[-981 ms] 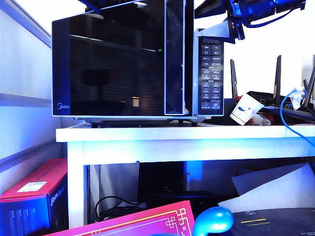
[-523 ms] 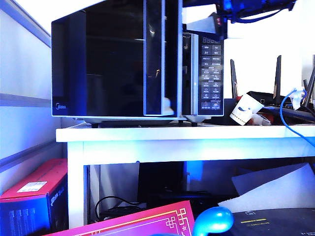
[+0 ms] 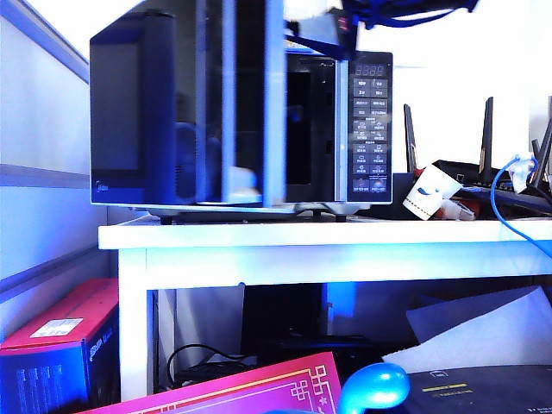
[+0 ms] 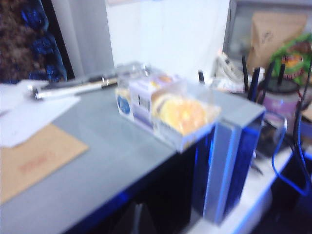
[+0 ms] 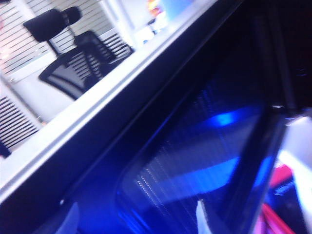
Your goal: Open the microwave door, place the box of snacks from the top of the microwave inside, then close the microwave door.
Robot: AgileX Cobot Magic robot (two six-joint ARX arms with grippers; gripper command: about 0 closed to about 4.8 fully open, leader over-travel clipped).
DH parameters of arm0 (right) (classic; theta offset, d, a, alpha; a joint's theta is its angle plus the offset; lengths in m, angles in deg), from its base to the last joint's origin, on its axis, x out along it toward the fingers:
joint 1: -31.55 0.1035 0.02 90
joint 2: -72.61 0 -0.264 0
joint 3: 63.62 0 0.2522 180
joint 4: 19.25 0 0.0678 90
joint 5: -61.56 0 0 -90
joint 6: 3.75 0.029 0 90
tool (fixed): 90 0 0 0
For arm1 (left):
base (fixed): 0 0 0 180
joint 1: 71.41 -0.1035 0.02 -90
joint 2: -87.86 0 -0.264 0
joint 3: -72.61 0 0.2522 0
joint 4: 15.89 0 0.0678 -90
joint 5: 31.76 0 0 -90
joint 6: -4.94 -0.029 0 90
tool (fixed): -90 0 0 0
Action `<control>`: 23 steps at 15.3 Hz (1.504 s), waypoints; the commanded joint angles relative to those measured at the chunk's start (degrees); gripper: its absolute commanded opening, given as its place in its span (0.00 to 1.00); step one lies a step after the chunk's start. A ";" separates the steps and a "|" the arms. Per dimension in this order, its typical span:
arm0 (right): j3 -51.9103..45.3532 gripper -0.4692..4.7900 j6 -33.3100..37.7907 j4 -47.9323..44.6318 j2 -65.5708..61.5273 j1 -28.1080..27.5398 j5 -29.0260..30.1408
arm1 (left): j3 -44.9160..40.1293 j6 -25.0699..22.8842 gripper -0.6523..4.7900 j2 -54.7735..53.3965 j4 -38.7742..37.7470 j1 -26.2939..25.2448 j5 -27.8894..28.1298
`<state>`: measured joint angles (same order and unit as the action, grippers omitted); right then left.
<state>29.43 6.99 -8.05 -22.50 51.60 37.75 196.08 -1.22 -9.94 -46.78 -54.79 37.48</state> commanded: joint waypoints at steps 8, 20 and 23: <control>0.26 0.70 1.60 -2.29 0.50 8.66 -0.20 | 0.13 -5.92 0.11 4.17 -18.38 0.11 3.13; 0.26 0.70 1.66 -3.85 0.50 21.51 -1.62 | 0.13 -11.45 0.11 5.84 -27.43 -0.02 10.69; 0.26 0.70 1.68 -3.74 0.50 23.98 -1.53 | 0.13 -11.50 0.11 5.84 -28.26 -0.02 10.71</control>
<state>29.45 8.67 -11.05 -22.41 75.49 36.05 196.08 -12.25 -4.51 -75.17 -54.87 48.02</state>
